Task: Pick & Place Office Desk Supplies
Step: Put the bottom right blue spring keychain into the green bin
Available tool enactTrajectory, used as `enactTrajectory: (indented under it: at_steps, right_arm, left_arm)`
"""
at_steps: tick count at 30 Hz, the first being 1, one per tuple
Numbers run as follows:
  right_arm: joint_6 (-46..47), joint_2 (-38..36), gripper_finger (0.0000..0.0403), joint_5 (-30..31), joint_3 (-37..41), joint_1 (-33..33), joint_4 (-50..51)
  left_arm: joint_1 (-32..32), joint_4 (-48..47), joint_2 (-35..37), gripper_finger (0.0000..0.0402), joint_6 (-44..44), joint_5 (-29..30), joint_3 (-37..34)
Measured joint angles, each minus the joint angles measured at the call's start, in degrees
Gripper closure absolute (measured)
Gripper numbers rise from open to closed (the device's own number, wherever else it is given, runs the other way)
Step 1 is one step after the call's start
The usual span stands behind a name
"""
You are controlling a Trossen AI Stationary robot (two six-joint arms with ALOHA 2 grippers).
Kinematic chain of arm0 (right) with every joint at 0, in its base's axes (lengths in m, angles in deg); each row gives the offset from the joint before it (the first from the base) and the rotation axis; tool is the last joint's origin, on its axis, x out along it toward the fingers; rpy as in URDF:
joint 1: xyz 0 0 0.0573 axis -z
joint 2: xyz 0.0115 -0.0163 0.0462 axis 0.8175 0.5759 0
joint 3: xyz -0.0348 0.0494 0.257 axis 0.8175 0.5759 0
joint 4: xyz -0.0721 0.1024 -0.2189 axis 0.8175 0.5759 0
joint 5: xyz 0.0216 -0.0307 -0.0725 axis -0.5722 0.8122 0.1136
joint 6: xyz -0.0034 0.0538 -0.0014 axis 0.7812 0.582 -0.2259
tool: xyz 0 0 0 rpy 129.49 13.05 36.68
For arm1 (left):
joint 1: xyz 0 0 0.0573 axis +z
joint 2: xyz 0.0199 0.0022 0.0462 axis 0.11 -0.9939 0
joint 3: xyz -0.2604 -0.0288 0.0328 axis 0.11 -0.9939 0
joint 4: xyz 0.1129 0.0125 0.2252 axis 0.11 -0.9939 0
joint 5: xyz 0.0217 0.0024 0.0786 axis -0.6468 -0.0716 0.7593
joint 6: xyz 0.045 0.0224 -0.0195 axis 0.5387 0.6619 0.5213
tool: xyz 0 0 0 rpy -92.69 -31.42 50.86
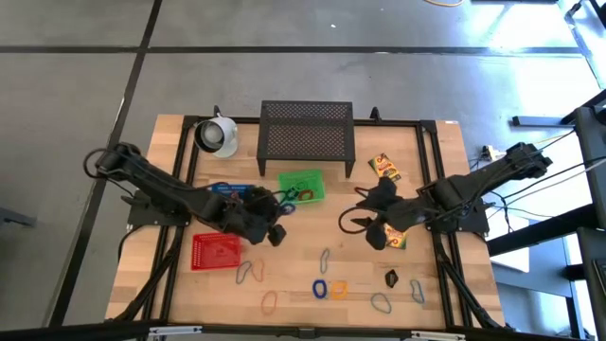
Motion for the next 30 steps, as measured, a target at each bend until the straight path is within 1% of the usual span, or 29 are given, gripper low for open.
enactTrajectory:
  at_steps: [2,4,7,10,14,19,21,24,27,30]
  right_arm:
    - [3.87,0.05,0.0185,-1.68,0.0,-0.54,4.18]
    - [7.42,0.45,0.0191,-4.28,0.0,-0.97,7.71]
    - [11.47,0.81,0.0199,-7.55,0.0,-1.73,11.62]
    - [13.22,1.14,0.0205,-10.42,0.05,-2.94,13.51]
    - [15.62,1.47,0.0211,-12.28,1.0,-5.49,13.39]
    - [20.93,2.21,0.0213,-13.09,2.81,-9.53,13.04]
    - [23.96,2.59,0.0213,-13.23,4.06,-11.37,11.58]
    - [28.61,3.49,0.0213,-15.92,6.53,-14.38,11.79]
    - [34.33,4.34,0.0213,-18.32,8.65,-16.99,10.29]
    - [38.44,5.47,0.0213,-19.15,10.2,-19.51,6.87]
  left_arm:
    - [0.08,-3.13,0.39,0.0385,-2.07,-0.16,0.0]
    - [0.68,-4.19,0.45,0.0385,-2.55,0.3,0.0]
    - [2.72,-3.31,-0.29,0.0385,-1.58,2.08,0.04]
    - [6.18,-2.87,-2.29,0.0385,-1.55,2.26,0.02]
    - [10.11,-0.91,-5.73,0.0385,-1.4,0.71,0.02]
    - [13.24,2.21,-9.6,0.0385,-1.52,-0.41,0.04]
    - [13.89,3.23,-11.03,0.0385,-1.19,-0.9,0.02]
    - [14.62,4.2,-13.04,0.0385,-0.93,-1.15,0.02]
    - [15.01,4.32,-14.93,0.0383,-3.73,-1.02,0.02]
    - [15.03,4.43,-16.19,0.0376,-5.1,-0.76,0.02]
